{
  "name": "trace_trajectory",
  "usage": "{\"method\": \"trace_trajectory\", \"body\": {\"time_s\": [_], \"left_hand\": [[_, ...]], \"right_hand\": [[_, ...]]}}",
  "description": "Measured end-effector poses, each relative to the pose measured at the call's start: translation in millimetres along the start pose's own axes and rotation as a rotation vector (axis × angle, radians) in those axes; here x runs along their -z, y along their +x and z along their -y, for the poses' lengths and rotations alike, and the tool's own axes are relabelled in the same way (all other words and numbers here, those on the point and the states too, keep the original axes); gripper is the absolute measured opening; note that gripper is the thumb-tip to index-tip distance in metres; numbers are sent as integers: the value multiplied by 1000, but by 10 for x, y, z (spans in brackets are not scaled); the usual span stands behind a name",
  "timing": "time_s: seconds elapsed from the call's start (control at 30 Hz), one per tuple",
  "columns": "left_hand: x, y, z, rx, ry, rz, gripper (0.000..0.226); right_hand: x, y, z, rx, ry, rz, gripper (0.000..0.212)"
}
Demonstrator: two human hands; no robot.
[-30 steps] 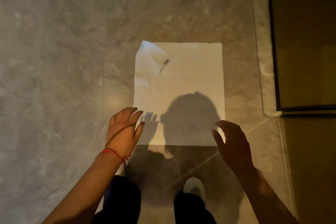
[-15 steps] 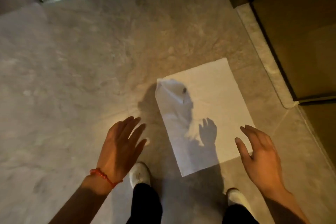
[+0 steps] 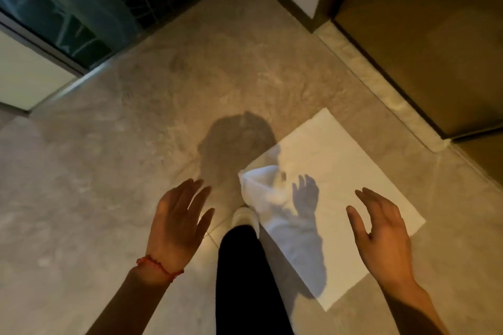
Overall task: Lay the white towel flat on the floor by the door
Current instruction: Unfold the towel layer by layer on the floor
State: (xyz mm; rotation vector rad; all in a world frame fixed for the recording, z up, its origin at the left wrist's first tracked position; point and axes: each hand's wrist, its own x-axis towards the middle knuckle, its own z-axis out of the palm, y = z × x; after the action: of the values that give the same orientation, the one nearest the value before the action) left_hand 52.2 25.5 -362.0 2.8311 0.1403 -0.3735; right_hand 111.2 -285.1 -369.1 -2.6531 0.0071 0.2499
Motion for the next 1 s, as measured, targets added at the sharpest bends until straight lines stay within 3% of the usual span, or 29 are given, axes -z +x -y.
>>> {"method": "trace_trajectory", "body": {"time_s": [0.23, 0.37, 0.43, 0.53, 0.67, 0.77, 1.0], "left_hand": [[475, 1306, 41, -352, 73, 38, 49], [690, 1907, 155, -474, 120, -20, 45], [738, 2573, 207, -611, 158, 64, 48], [818, 2824, 299, -667, 189, 42, 49], [1078, 3416, 274, -923, 191, 109, 47], [1207, 3746, 104, -1067, 266, 176, 48], [999, 4088, -768, -1339, 342, 248, 49]], "right_hand": [[-186, 590, 494, -256, 96, -68, 35], [-327, 747, 764, -319, 109, -113, 43], [-354, 998, 900, -489, 138, -192, 44], [-423, 1033, 979, -484, 110, -194, 47], [-441, 1111, 1195, -738, 168, -333, 38], [-427, 1078, 1325, -903, 232, -463, 35], [-619, 920, 1203, -1119, 316, -573, 36]]}}
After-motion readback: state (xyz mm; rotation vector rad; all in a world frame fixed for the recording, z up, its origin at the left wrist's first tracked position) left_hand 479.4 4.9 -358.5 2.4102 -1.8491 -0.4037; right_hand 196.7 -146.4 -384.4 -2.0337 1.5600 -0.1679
